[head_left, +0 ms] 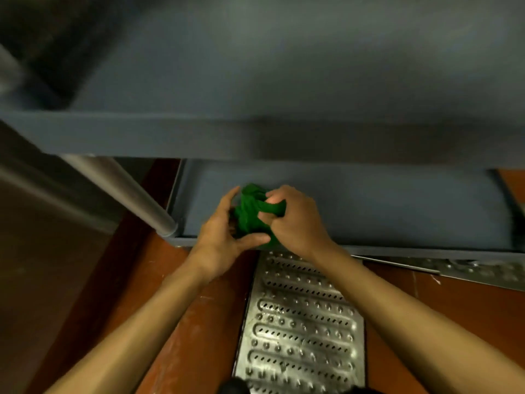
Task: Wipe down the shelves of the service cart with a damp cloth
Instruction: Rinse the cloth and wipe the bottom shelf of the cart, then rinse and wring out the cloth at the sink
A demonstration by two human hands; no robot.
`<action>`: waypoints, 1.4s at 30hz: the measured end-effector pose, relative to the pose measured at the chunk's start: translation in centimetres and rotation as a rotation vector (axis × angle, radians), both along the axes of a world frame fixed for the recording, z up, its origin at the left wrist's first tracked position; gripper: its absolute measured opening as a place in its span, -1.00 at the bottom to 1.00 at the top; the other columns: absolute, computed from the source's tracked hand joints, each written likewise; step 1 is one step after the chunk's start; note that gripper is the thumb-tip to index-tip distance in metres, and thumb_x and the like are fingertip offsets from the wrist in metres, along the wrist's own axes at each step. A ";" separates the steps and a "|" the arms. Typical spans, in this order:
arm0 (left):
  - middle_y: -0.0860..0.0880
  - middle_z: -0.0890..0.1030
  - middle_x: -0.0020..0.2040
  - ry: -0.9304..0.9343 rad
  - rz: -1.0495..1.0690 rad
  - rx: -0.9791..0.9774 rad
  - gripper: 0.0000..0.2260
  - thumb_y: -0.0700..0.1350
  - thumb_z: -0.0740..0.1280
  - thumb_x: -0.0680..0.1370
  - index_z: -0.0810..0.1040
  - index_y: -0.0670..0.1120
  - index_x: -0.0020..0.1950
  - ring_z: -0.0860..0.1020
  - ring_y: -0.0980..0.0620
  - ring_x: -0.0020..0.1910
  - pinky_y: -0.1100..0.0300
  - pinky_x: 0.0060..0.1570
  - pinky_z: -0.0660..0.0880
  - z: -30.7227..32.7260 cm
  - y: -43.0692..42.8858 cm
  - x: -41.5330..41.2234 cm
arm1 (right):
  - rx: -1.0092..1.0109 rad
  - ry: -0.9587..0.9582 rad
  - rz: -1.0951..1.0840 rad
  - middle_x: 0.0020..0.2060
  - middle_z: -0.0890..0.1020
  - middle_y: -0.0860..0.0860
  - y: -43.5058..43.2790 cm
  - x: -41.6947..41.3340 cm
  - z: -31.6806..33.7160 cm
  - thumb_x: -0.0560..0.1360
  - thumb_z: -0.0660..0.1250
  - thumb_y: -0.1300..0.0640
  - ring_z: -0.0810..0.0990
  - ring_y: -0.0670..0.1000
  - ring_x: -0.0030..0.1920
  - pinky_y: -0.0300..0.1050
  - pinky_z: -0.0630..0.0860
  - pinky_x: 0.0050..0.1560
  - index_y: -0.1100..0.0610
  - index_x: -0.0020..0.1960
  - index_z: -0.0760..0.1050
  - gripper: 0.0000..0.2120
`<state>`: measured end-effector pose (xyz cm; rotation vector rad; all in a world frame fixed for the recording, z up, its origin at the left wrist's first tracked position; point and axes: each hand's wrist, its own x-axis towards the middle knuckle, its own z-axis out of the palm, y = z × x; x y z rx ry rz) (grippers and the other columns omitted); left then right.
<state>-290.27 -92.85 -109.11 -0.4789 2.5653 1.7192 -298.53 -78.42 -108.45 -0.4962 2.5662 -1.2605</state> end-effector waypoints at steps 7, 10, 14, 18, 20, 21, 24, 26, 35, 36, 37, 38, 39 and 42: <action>0.04 0.53 0.17 -0.090 0.086 -0.216 -0.40 -0.32 0.45 0.46 0.38 -0.06 0.46 0.57 0.09 0.09 0.50 -0.02 0.47 13.8 2.6 3.2 | 0.026 -0.168 -0.048 0.00 0.60 -0.03 2.9 5.0 12.5 0.51 0.41 0.16 0.55 -0.06 0.00 -0.35 0.46 -0.05 0.06 0.01 0.50 -0.88; 0.00 0.61 0.10 -0.074 0.064 -0.289 -0.55 -0.30 0.42 0.45 0.52 -0.14 0.34 0.61 0.07 0.03 0.43 -0.06 0.44 20.3 3.4 4.8 | -0.003 -0.154 -0.110 -0.11 0.60 -0.06 4.6 7.2 18.8 0.47 0.46 0.14 0.53 -0.10 -0.12 -0.54 0.34 -0.23 0.09 -0.02 0.55 -0.87; -0.07 0.65 0.08 -0.077 0.047 -0.336 -0.71 -0.14 0.43 0.47 0.63 -0.09 0.19 0.64 0.00 0.02 0.17 0.08 0.56 27.9 4.1 6.8 | -0.094 -0.223 -0.145 -0.07 0.70 -0.07 6.7 9.6 26.5 0.39 0.54 0.17 0.64 -0.14 -0.02 -0.35 0.50 0.05 0.14 -0.12 0.59 -0.85; -0.01 0.66 0.00 -0.135 0.068 -0.231 -0.76 0.03 0.33 0.49 0.60 -0.07 0.07 0.63 -0.01 -0.01 0.05 0.08 0.56 36.5 4.6 9.1 | -0.136 -0.288 -0.127 -0.03 0.71 -0.07 8.3 11.7 35.4 0.37 0.56 0.17 0.67 -0.10 0.01 -0.05 0.59 0.10 0.04 -0.19 0.55 -0.82; 0.03 0.64 -0.08 -0.147 0.072 -0.188 -0.88 -0.04 0.35 0.56 0.55 -0.07 0.01 0.60 0.07 -0.14 0.30 -0.09 0.50 40.7 5.0 9.9 | -0.108 -0.285 -0.118 -0.08 0.70 -0.09 8.7 12.3 39.9 0.39 0.55 0.11 0.66 -0.10 -0.05 -0.05 0.60 0.03 0.06 -0.17 0.55 -0.83; 0.05 0.63 -0.11 -0.134 0.076 -0.176 -0.92 -0.09 0.35 0.58 0.54 -0.08 0.00 0.57 0.18 -0.18 0.42 -0.17 0.43 43.1 5.2 10.2 | -0.093 -0.275 -0.114 -0.11 0.69 -0.09 9.0 12.4 42.3 0.39 0.55 0.08 0.65 -0.10 -0.09 -0.05 0.59 -0.01 0.05 -0.15 0.55 -0.83; 0.09 0.63 -0.12 -0.080 0.105 -0.089 -0.94 -0.16 0.35 0.58 0.57 -0.12 0.02 0.54 0.38 -0.17 0.51 -0.17 0.38 50.7 6.1 10.9 | -0.062 -0.200 -0.067 -0.16 0.64 -0.08 9.8 12.5 49.3 0.42 0.52 0.06 0.59 -0.11 -0.15 -0.14 0.52 -0.13 0.03 -0.09 0.53 -0.82; 0.10 0.62 -0.14 -0.037 0.122 -0.041 -0.97 -0.18 0.34 0.59 0.56 -0.13 -0.02 0.54 0.35 -0.17 0.49 -0.15 0.39 55.2 6.7 11.5 | -0.007 -0.097 0.007 -0.12 0.60 -0.10 10.3 12.5 53.1 0.45 0.48 0.05 0.55 -0.10 -0.14 -0.18 0.46 -0.12 0.02 -0.05 0.51 -0.83; -0.12 0.63 -0.13 0.082 0.238 0.148 -0.83 -0.07 0.31 0.57 0.57 -0.18 -0.02 0.58 0.08 -0.13 0.15 -0.06 0.48 68.7 8.7 13.8 | -0.077 0.163 0.151 0.01 0.60 -0.07 9.5 13.5 63.8 0.57 0.33 0.02 0.56 -0.12 0.02 -0.04 0.54 0.07 0.07 0.14 0.58 -0.80; -0.11 0.65 -0.09 0.094 0.278 0.185 -0.81 -0.05 0.30 0.55 0.59 -0.16 0.01 0.60 0.06 -0.08 0.15 -0.03 0.50 69.5 8.7 14.2 | -0.116 0.167 0.164 0.09 0.57 -0.05 9.1 13.9 64.5 0.57 0.33 0.03 0.55 -0.12 0.07 -0.06 0.54 0.11 0.08 0.20 0.55 -0.77; -0.07 0.67 -0.08 0.109 0.321 0.217 -0.83 -0.06 0.30 0.56 0.60 -0.13 0.01 0.61 0.06 -0.06 0.17 -0.03 0.51 70.4 8.7 14.6 | -0.154 0.150 0.172 0.21 0.51 -0.04 8.8 14.3 65.1 0.57 0.34 0.04 0.54 -0.12 0.14 -0.10 0.54 0.16 0.07 0.28 0.49 -0.70; -0.01 0.67 -0.10 0.132 0.367 0.249 -0.87 -0.11 0.30 0.58 0.61 -0.12 0.00 0.62 0.10 -0.07 0.23 -0.06 0.51 71.2 8.7 15.0 | -0.181 0.122 0.181 0.32 0.41 -0.03 8.5 14.8 65.7 0.56 0.34 0.04 0.50 -0.13 0.22 -0.17 0.51 0.20 0.06 0.36 0.42 -0.61; 0.04 0.67 -0.14 0.150 0.406 0.276 -0.90 -0.17 0.29 0.60 0.61 -0.11 -0.01 0.62 0.14 -0.09 0.29 -0.08 0.50 72.0 8.7 15.3 | -0.181 0.109 0.190 0.40 0.30 -0.03 8.3 15.4 66.1 0.55 0.35 0.04 0.45 -0.13 0.29 -0.22 0.47 0.22 0.05 0.42 0.35 -0.54; 0.09 0.69 -0.15 0.188 0.484 0.289 -0.85 -0.22 0.26 0.62 0.62 -0.07 -0.02 0.63 0.18 -0.09 0.34 -0.08 0.50 74.3 8.3 16.1 | -0.108 0.188 0.230 0.48 0.16 -0.01 8.1 17.2 66.5 0.51 0.36 0.16 0.33 -0.07 0.41 -0.20 0.40 0.30 0.07 0.42 0.31 -0.49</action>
